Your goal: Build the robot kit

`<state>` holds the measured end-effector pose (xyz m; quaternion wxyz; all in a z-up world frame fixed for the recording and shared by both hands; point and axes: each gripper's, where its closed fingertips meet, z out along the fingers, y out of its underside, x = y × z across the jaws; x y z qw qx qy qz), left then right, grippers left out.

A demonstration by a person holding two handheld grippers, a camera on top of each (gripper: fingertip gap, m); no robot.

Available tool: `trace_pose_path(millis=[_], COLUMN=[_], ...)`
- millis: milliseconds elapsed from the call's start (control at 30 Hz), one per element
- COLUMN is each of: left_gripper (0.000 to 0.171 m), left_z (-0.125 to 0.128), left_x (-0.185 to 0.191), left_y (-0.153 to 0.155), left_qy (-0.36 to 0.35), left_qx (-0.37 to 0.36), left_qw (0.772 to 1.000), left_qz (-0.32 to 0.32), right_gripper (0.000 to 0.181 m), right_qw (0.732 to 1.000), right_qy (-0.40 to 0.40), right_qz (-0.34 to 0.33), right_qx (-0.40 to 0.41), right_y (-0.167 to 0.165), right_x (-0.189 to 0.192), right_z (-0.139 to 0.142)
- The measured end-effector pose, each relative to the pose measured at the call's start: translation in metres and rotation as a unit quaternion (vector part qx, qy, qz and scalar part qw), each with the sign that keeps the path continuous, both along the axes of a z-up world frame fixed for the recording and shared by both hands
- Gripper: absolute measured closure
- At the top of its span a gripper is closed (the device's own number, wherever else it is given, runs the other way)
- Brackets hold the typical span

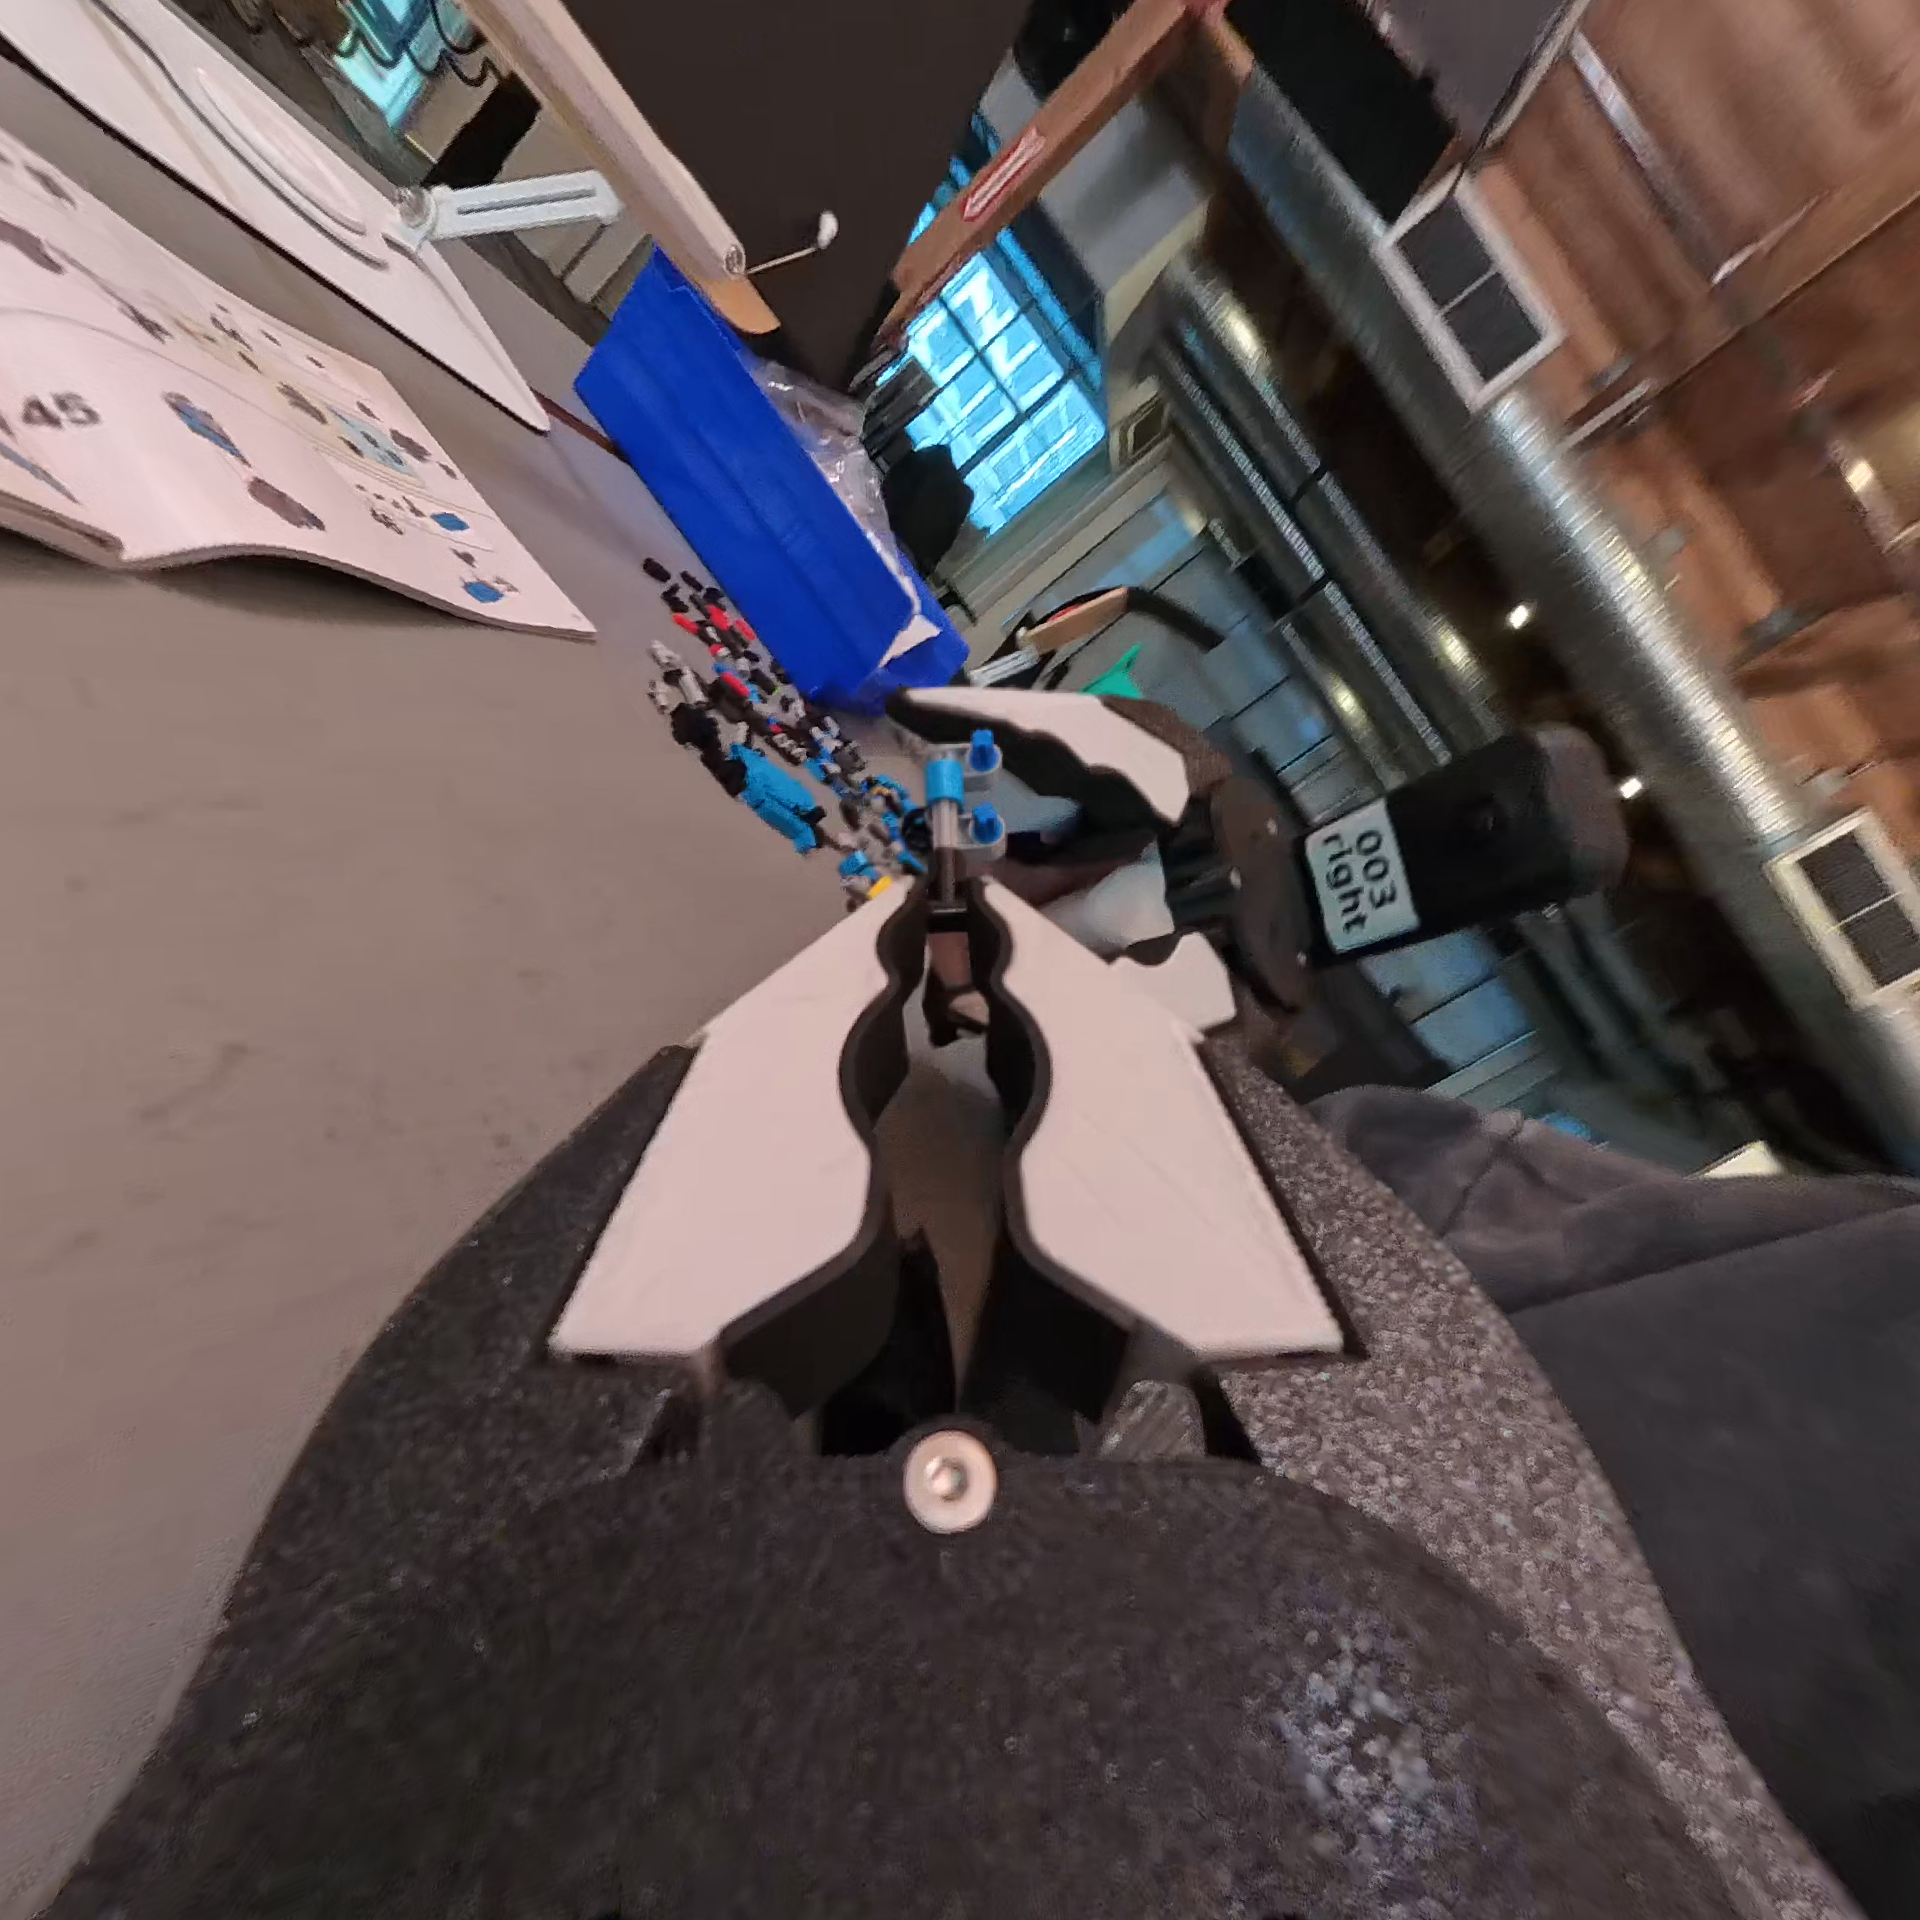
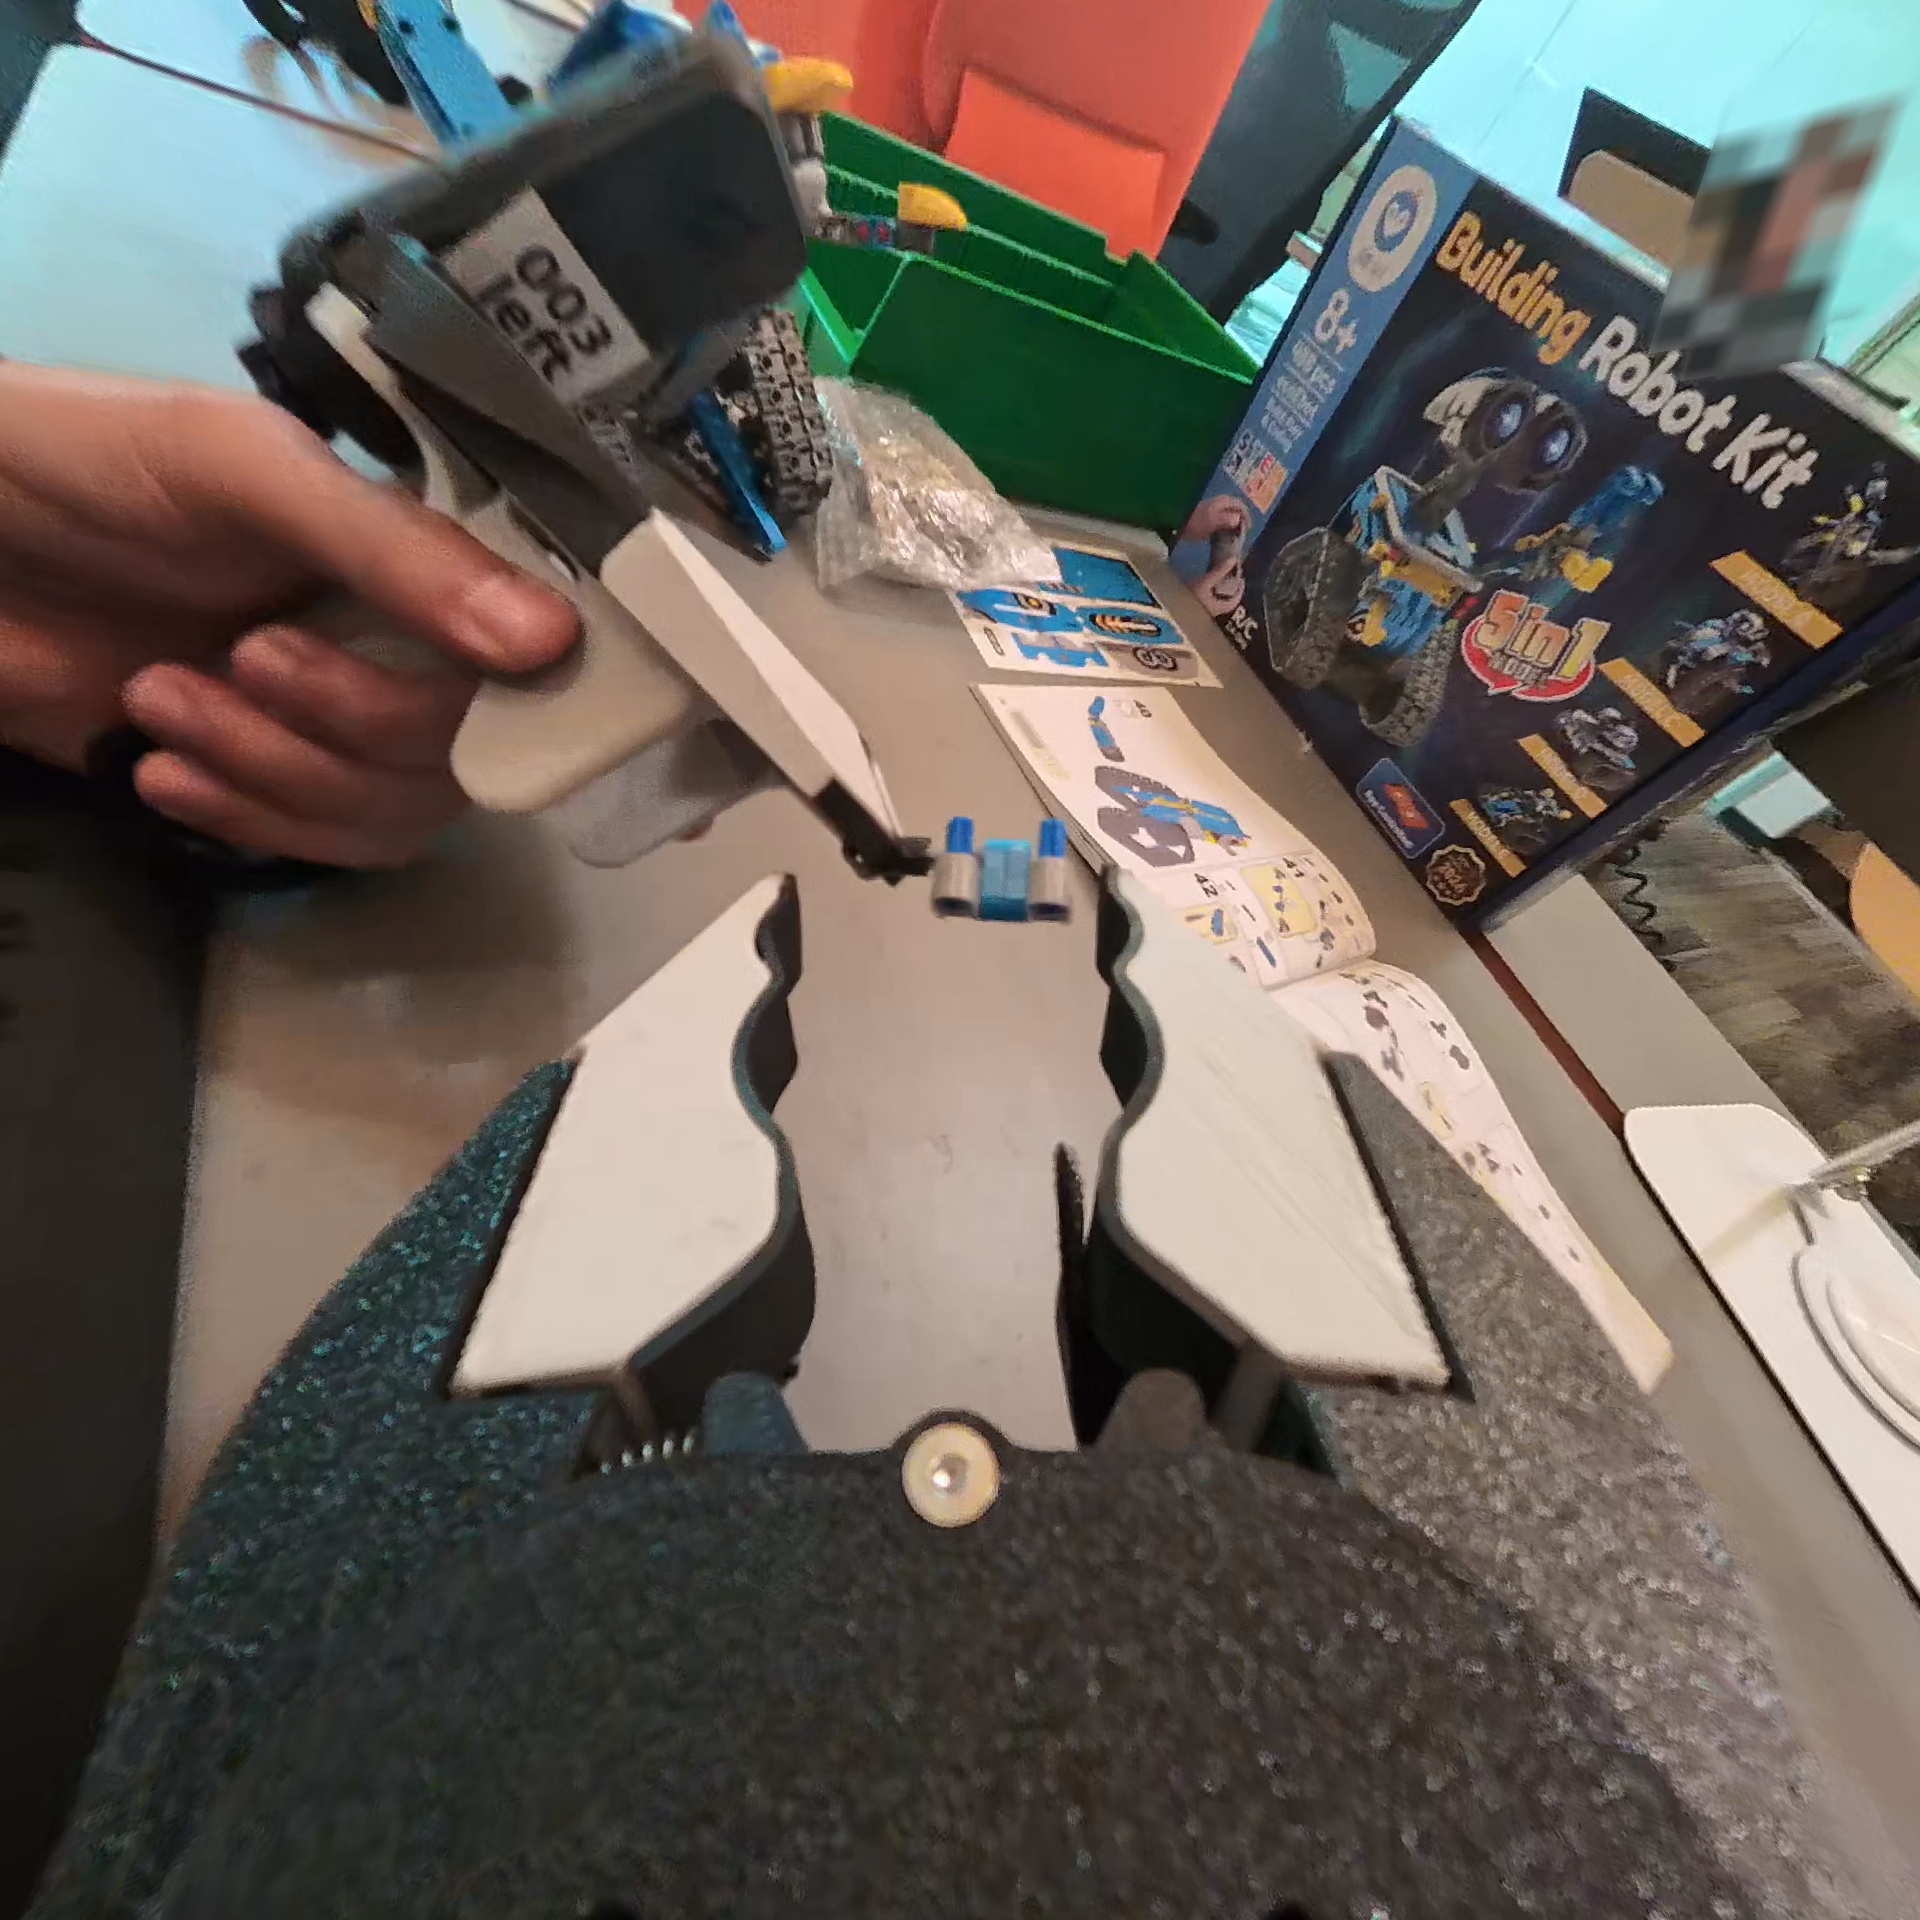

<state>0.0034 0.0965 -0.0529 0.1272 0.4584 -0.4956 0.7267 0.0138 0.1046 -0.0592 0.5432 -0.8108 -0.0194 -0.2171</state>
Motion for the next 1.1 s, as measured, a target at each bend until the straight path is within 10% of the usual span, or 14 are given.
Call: trace_pose_path(millis=[300,1100], left_gripper=[0.166,0.166], left_z=[0.014,0.025], left_x=[-0.004,-0.009], left_y=[-0.002,-0.002], left_qy=[0.038,0.005], left_qx=[-0.152,-0.171], left_qw=[0.986,0.985], left_qz=[-0.051,-0.031], right_gripper=[0.137,0.138], right_qw=[0.999,0.998], right_qy=[-0.04,-0.046], right_qz=[0.002,0.003], right_qx=[0.033,0.035], right_y=[0.003,-0.002], right_x=[-0.001,-0.003], right_z=[0.019,0.025])
